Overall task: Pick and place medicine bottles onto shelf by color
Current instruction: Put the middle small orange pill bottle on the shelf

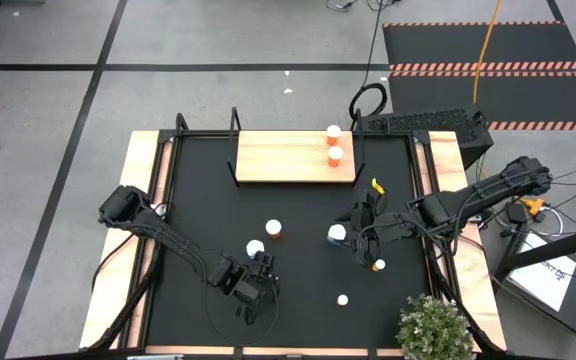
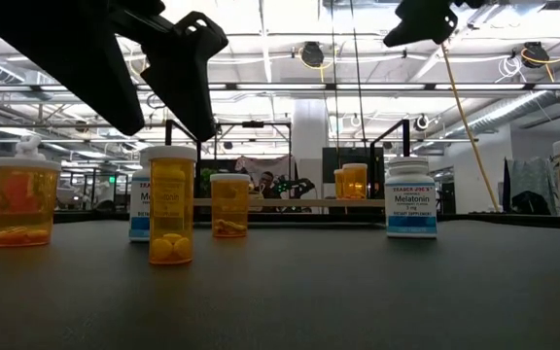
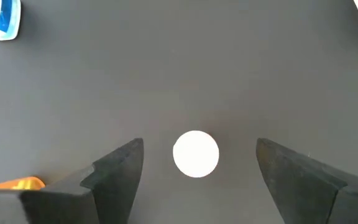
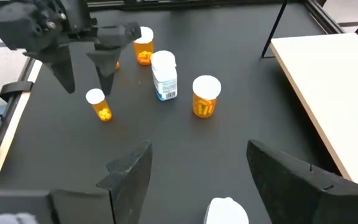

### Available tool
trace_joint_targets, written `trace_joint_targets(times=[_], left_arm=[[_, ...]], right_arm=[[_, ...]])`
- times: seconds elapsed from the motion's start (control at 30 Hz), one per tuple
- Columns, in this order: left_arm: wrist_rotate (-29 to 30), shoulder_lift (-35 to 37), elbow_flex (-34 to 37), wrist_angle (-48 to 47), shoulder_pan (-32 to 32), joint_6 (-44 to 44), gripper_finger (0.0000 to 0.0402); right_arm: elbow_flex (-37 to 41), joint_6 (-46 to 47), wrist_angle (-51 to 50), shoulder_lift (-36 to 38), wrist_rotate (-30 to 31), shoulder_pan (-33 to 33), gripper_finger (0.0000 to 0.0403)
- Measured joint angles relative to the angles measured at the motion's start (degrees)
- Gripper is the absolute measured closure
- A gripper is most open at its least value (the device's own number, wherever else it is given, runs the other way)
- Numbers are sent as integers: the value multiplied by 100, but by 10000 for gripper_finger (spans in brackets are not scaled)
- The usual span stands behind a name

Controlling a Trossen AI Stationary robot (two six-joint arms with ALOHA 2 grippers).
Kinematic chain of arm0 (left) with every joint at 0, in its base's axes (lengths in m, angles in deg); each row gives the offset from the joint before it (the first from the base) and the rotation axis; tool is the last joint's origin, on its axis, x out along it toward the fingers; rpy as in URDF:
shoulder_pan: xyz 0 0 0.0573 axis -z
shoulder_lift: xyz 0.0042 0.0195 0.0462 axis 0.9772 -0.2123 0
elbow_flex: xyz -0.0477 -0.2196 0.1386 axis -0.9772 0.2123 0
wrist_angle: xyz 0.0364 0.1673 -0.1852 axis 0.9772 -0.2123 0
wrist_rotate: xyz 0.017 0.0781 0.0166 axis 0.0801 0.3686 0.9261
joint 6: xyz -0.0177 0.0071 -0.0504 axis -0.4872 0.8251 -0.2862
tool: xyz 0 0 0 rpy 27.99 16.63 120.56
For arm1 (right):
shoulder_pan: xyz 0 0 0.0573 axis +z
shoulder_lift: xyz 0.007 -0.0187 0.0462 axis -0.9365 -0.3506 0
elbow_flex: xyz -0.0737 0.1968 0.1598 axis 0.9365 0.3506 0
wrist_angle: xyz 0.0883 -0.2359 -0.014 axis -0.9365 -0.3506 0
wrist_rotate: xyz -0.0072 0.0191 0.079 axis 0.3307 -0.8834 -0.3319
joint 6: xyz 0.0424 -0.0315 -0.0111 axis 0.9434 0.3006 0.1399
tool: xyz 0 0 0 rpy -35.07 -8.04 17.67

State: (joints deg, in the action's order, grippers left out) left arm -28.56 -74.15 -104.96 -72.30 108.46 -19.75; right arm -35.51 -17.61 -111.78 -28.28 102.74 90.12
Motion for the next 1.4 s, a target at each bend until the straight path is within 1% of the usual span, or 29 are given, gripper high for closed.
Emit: trace_joint_targets(times=[0.27, 0.4, 0.6, 0.73, 0.87, 1.07, 1.2, 1.4], left_arm=[[-2, 0, 3, -63, -23, 186, 90], [-1, 2, 167, 35, -86, 161, 97], [0, 2, 192, 100, -85, 111, 144], [2, 2, 192, 160, -82, 255, 180], [2, -54, 192, 211, -83, 291, 202], [24, -235, 196, 326, -74, 355, 206], [44, -218, 190, 439, -94, 355, 206], [42, -190, 197, 267, -98, 384, 206]], right_arm=[[32, -8, 57, 0, -3, 0, 148], [33, -17, 87, 0, -3, 0, 148], [33, -45, 90, 0, -3, 0, 148], [33, -109, 93, 0, -5, 0, 148], [33, -196, 120, 0, -6, 0, 148], [35, -386, 263, 0, -14, 0, 148], [35, -417, 298, 2, -31, 0, 148], [35, -542, 307, 2, -31, -2, 148]])
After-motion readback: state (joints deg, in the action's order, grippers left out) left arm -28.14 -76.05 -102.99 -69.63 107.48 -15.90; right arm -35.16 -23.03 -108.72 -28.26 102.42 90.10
